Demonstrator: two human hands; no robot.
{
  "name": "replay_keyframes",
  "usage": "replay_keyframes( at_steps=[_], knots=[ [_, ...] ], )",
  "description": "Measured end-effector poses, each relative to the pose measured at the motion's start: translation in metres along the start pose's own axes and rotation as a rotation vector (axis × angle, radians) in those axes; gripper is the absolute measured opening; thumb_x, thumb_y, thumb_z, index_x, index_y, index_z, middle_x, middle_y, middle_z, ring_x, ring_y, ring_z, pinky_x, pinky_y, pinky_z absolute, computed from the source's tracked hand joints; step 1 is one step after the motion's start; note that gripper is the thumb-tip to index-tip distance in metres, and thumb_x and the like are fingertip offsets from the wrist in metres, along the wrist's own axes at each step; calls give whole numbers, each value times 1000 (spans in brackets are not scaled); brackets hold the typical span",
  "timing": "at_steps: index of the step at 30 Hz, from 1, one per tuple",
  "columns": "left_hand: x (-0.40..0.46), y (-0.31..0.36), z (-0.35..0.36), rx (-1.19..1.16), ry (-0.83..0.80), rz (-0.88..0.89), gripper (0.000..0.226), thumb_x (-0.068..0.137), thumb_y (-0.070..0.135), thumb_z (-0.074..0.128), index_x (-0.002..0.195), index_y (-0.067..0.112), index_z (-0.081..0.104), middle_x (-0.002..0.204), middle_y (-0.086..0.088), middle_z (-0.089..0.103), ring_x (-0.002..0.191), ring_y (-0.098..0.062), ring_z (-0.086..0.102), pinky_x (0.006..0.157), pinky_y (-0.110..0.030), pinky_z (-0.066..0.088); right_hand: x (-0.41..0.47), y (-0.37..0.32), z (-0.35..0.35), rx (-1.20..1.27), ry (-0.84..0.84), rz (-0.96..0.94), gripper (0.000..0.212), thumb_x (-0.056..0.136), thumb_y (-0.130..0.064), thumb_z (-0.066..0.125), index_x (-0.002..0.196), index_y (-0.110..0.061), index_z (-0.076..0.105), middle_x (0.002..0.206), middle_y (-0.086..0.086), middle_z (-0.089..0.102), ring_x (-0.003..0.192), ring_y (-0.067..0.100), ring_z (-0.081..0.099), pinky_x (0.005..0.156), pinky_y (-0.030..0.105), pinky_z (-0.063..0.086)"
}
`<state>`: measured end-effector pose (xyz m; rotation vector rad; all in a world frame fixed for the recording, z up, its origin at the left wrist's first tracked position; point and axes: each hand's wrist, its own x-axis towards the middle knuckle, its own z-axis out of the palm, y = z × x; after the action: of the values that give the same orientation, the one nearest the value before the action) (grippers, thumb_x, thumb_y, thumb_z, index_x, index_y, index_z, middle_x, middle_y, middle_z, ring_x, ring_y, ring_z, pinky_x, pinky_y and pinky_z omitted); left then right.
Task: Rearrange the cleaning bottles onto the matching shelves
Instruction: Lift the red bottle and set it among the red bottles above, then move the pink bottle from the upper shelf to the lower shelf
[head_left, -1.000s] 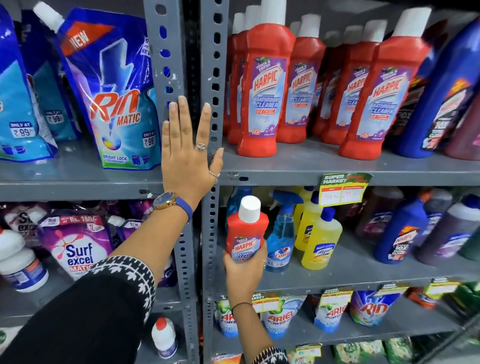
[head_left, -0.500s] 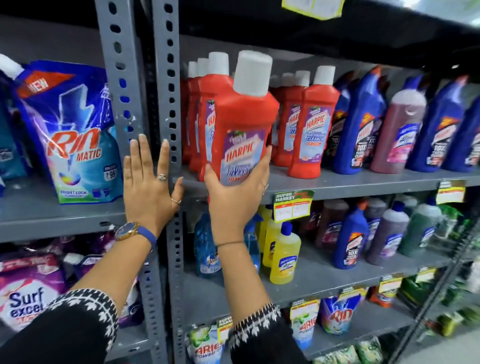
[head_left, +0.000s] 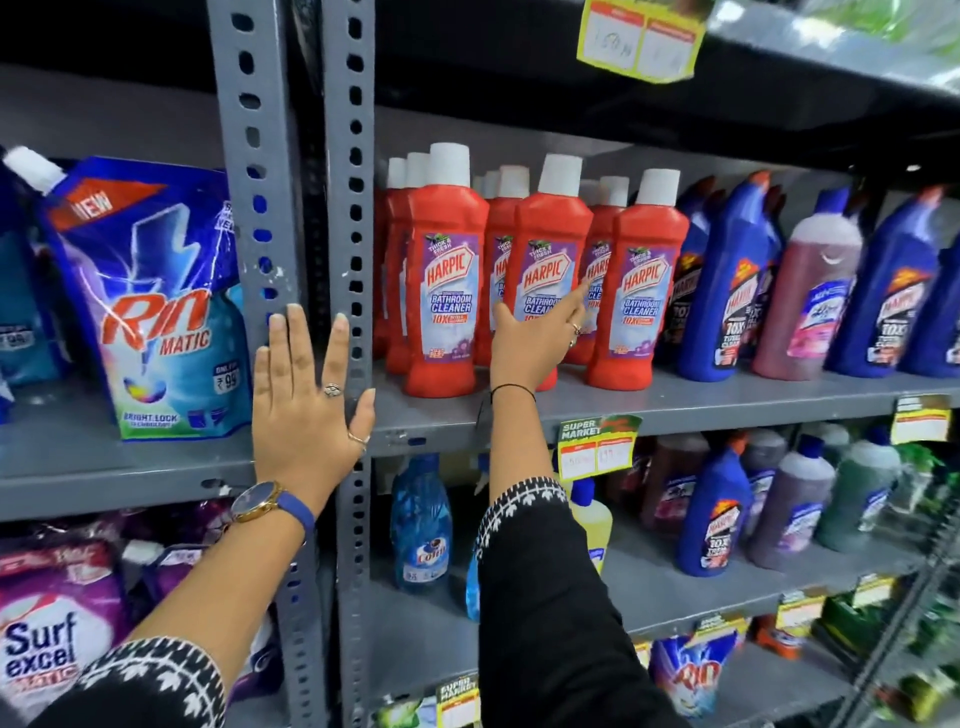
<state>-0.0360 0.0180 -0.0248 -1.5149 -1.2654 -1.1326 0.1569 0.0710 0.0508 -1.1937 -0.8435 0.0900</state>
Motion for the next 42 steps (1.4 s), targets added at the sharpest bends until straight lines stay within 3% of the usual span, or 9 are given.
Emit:
replay_keyframes(
  at_steps=[13, 20, 23, 26, 31, 37, 42],
  knots=[
    [-1, -1, 1, 34, -14, 1, 67, 97, 41, 31, 153, 16, 6, 153, -27, 14, 143, -36, 4, 118, -39, -2, -3, 16, 0, -20, -25, -48, 96, 73, -21, 74, 148, -6, 15, 150, 16, 29, 140, 29, 25, 112, 52, 25],
    [-1, 1, -2, 29, -28, -9, 67, 97, 41, 33, 153, 16, 7, 153, -28, 14, 143, -36, 3, 118, -38, -5, -85, 7, -28, -21, -93, -250, 86, 88, -35, 59, 150, -13, 3, 160, 2, 3, 146, 14, -2, 120, 40, 6],
    [-1, 1, -3, 24, -30, -14, 67, 97, 40, 36, 153, 15, 11, 153, -28, 15, 142, -37, 5, 118, -37, -6, -145, 33, -37, -95, -188, -385, 85, 90, -35, 56, 149, -14, -2, 159, 0, -5, 147, 17, -4, 120, 37, 2],
    [0, 2, -4, 27, -40, -15, 68, 96, 39, 38, 153, 15, 10, 153, -28, 15, 142, -38, 6, 118, -37, -6, -189, 81, -42, -179, -279, -391, 89, 87, -38, 53, 148, -19, -10, 158, -7, -16, 146, 19, -4, 119, 35, 1],
    [0, 1, -4, 42, -38, -10, 67, 96, 39, 39, 153, 13, 14, 152, -29, 17, 141, -39, 7, 118, -37, -5, -208, 158, -55, -320, -290, -78, 98, 88, -42, 58, 145, -25, -20, 156, -8, -21, 144, 9, -6, 117, 25, 0],
    [0, 1, -4, 68, -30, -5, 65, 97, 40, 37, 152, 11, 16, 151, -29, 19, 141, -39, 9, 118, -38, -4, -182, 212, -59, -419, -258, 350, 112, 72, -36, 78, 149, -10, 0, 157, 16, 10, 144, 31, 12, 113, 55, 21],
    [1, 0, -4, 82, -24, 0, 64, 98, 41, 36, 151, 11, 16, 151, -29, 21, 140, -38, 10, 117, -39, -2, -180, 249, -62, -347, -292, 535, 114, 59, -24, 88, 147, -12, 17, 148, 18, 33, 135, 37, 32, 109, 56, 28]
  ],
)
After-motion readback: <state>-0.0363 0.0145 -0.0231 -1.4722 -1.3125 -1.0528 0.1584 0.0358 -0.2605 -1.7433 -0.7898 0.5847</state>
